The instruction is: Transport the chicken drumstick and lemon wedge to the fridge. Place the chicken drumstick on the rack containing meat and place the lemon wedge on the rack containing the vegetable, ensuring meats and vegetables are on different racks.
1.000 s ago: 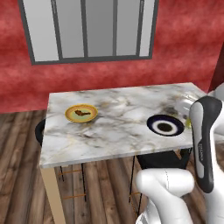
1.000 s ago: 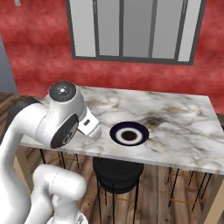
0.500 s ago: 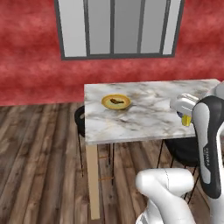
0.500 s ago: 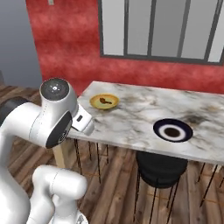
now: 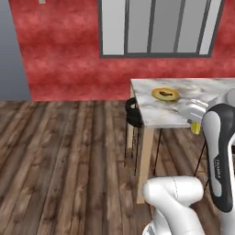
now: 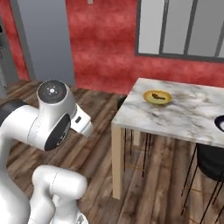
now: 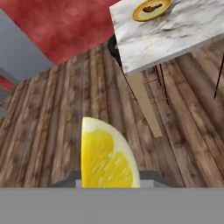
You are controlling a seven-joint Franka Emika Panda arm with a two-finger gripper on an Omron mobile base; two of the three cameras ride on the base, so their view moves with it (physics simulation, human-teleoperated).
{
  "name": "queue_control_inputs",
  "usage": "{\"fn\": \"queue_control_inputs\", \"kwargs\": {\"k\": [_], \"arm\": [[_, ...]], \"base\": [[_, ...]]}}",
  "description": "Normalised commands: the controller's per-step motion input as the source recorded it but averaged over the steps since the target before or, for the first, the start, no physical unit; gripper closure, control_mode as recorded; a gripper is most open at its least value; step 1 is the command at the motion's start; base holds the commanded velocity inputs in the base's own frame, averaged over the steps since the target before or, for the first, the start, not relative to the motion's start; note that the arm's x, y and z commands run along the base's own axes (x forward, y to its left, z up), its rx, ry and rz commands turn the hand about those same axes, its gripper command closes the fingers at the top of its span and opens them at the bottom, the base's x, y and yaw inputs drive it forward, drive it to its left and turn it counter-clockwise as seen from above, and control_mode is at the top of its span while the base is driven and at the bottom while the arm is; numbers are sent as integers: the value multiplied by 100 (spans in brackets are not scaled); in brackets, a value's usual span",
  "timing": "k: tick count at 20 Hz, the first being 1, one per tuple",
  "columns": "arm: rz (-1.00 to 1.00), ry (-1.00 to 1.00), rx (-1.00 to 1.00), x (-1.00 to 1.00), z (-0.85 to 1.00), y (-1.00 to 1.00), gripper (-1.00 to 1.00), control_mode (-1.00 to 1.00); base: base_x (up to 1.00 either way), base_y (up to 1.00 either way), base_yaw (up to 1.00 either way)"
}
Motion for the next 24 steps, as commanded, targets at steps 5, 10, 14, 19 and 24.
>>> {"fn": "queue_control_inputs", "kwargs": {"k": [5,10,14,19,24], "arm": [[0,0,0,0,0,0,100,100],[0,0,0,0,0,0,100,100],[0,0,0,0,0,0,100,100],[0,0,0,0,0,0,100,100],[0,0,0,0,0,0,100,100]], "base": [[1,100,32],[29,100,47],[28,95,63],[83,50,61],[100,-14,53]]}}
